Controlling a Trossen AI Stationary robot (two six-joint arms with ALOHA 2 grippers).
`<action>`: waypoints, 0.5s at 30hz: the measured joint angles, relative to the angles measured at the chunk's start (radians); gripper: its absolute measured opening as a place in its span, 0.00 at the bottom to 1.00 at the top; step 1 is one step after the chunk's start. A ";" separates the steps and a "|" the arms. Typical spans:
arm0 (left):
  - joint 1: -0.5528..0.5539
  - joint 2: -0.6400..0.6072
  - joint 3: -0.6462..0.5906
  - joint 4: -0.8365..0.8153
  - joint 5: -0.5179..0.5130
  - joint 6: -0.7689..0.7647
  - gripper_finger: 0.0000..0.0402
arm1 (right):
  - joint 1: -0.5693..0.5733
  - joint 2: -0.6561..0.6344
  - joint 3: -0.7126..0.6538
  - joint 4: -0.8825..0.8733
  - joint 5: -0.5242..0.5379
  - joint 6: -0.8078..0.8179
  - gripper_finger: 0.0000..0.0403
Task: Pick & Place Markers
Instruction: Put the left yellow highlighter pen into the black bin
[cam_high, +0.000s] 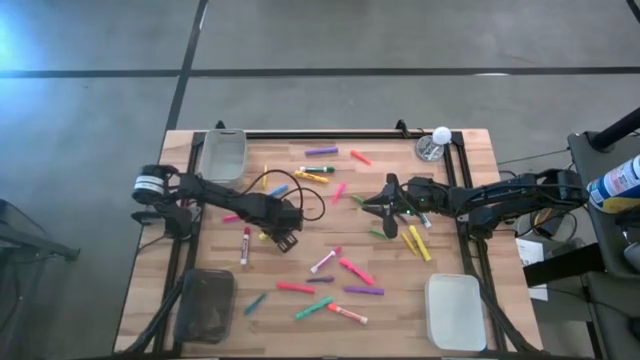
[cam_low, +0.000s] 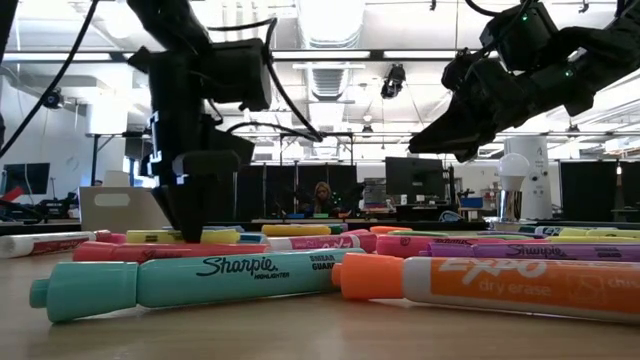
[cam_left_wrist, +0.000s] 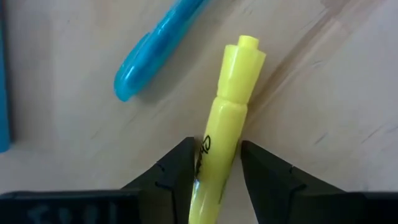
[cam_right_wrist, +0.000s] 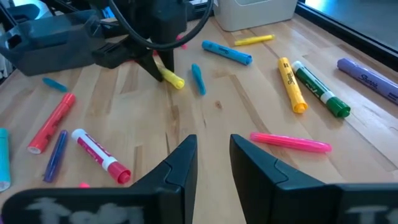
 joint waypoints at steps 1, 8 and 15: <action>0.000 -0.002 -0.010 0.013 0.003 -0.007 0.34 | 0.000 0.000 0.000 0.000 0.000 0.000 0.23; -0.001 -0.004 -0.020 0.017 0.008 -0.040 0.21 | 0.000 0.000 0.000 -0.001 0.000 0.000 0.23; -0.001 -0.001 0.028 -0.040 0.031 -0.065 0.13 | 0.000 0.000 0.000 -0.001 0.000 0.000 0.23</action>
